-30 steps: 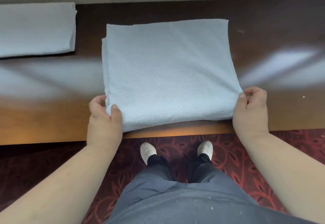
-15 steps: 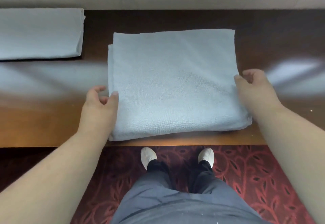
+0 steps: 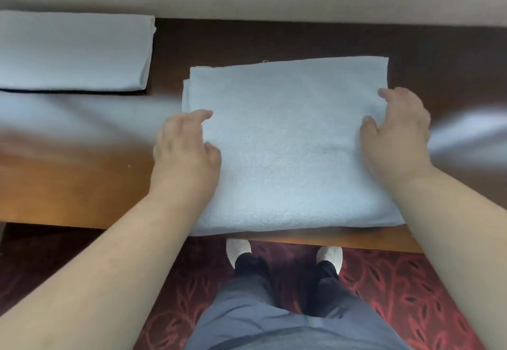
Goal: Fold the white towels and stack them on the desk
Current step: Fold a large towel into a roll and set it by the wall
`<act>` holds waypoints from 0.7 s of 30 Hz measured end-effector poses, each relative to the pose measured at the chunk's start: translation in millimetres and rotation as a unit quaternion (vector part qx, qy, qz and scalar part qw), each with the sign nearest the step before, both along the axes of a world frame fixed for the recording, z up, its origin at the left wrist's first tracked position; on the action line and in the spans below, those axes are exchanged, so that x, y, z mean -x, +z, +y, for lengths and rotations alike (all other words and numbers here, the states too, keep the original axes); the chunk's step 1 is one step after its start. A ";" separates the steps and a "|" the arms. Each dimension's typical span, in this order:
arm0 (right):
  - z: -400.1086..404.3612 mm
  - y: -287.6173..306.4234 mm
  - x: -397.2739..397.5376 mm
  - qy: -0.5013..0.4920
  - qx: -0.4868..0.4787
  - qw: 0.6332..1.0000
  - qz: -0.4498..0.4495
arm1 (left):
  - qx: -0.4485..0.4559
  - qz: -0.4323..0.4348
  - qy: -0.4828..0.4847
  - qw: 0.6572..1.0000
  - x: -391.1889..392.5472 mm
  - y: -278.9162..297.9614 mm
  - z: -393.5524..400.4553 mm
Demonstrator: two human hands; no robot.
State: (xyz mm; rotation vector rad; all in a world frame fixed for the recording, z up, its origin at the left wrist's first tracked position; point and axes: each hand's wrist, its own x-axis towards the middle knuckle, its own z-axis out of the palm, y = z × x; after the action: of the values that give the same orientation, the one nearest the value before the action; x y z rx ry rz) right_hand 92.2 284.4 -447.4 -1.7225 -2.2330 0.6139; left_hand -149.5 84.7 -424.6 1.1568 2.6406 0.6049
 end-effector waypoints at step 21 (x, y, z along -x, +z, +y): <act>6.3 -23.1 48.9 0.190 -0.014 0.967 -0.172 | 0.199 0.109 -0.172 0.959 17.2 -50.8 100.4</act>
State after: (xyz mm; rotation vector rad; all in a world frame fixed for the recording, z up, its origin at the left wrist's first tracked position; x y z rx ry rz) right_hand 43.3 290.6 -470.6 -1.4874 -2.8354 0.3737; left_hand -166.7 185.1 -475.3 1.5603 2.4683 -0.1214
